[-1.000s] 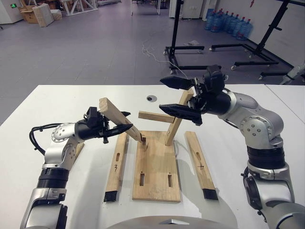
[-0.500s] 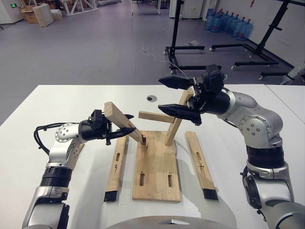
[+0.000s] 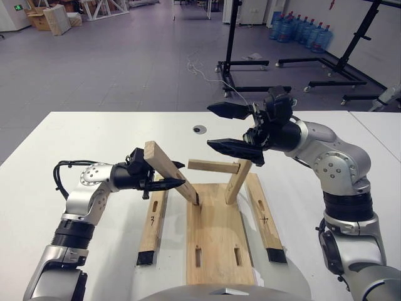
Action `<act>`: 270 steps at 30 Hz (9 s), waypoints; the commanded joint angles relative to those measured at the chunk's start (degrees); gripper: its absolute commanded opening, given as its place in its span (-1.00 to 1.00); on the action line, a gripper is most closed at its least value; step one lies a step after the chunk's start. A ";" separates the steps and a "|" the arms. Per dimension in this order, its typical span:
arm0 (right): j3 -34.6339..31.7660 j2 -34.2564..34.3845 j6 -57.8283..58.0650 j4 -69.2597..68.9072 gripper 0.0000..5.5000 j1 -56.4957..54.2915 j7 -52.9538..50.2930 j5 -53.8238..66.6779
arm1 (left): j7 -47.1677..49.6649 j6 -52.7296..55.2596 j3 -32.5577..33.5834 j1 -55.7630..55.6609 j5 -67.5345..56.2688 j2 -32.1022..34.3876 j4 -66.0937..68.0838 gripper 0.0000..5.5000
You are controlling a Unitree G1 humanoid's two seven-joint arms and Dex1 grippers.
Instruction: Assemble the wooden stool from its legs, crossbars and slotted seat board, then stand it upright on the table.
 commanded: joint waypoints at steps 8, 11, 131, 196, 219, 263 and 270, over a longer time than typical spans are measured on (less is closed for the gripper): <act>-7.27 -4.26 2.97 0.67 0.95 -3.81 -0.13 5.84 | 0.90 3.97 -2.02 1.24 3.65 4.01 -1.17 -0.26; -10.99 -9.56 3.52 4.89 0.95 -5.25 2.17 5.89 | 1.61 3.62 -2.37 1.54 4.46 4.55 -1.67 -0.26; 8.73 -0.45 -10.98 -15.12 0.95 2.60 -19.56 -20.70 | 11.58 9.32 -31.63 -6.17 16.64 2.64 17.28 -0.26; -10.99 -12.74 10.86 15.15 0.95 14.15 14.13 7.12 | 13.50 9.20 -32.45 -8.94 16.07 5.63 13.52 -0.26; 14.50 7.33 -2.12 8.55 0.95 6.77 13.97 -7.66 | 7.55 9.51 -38.22 -15.63 19.28 5.07 14.99 -0.26; -13.32 5.26 -5.15 10.43 0.96 7.97 -7.26 -0.30 | 8.75 8.54 -9.14 -7.32 14.87 13.23 5.89 0.22; -20.22 5.50 -4.30 9.45 0.96 7.62 -15.82 5.20 | 23.83 13.78 11.88 10.41 12.34 16.42 -13.89 0.22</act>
